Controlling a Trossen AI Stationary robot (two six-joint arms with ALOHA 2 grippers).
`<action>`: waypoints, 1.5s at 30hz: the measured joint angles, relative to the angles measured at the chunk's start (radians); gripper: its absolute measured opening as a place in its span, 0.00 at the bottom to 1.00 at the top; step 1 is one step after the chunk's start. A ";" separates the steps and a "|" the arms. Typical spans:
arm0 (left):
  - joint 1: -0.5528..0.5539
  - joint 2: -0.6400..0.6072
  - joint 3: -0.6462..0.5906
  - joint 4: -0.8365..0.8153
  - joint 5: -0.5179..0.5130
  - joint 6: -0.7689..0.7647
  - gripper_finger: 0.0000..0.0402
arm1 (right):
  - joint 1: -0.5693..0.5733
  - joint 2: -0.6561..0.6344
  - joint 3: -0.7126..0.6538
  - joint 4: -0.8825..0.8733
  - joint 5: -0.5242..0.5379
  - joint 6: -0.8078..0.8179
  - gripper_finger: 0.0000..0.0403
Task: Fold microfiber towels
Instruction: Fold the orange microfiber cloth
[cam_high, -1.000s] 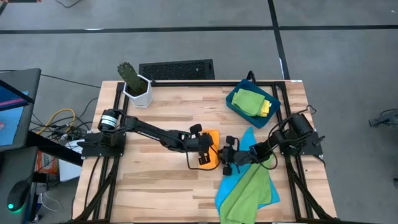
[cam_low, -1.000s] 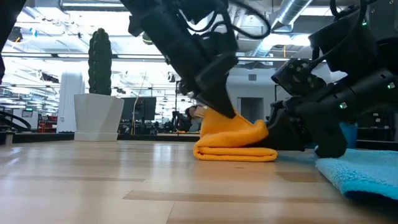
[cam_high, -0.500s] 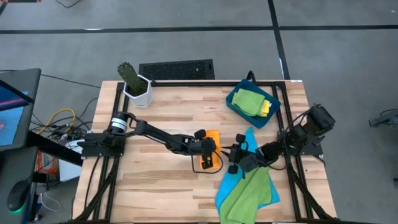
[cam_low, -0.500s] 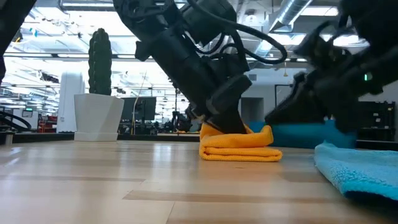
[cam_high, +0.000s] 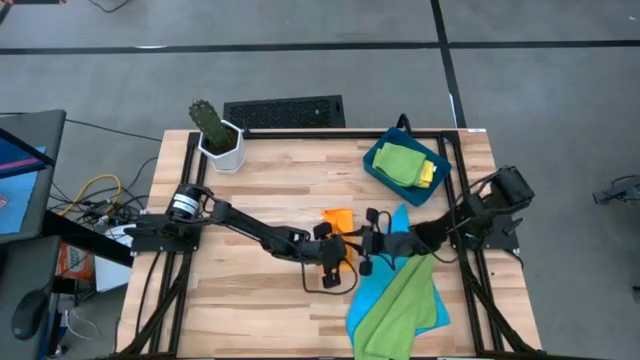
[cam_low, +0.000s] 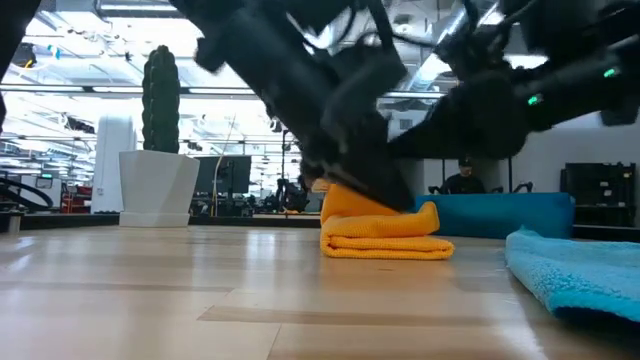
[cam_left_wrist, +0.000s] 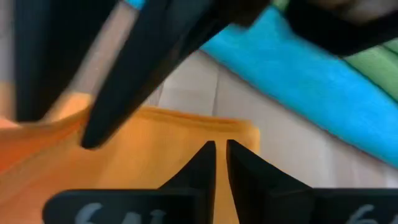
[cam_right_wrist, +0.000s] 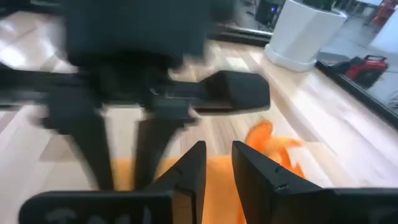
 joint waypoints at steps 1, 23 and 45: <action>-0.008 -0.009 0.000 -0.007 -0.013 0.001 0.08 | -0.013 0.012 0.000 0.003 -0.023 -0.001 0.25; -0.129 -0.139 0.000 -0.290 -0.317 -0.104 0.08 | -0.123 0.186 0.317 -0.397 0.057 -0.046 0.25; 0.136 -0.137 -0.180 -0.088 -0.278 0.248 0.08 | -0.037 0.165 0.315 -0.524 0.133 0.065 0.25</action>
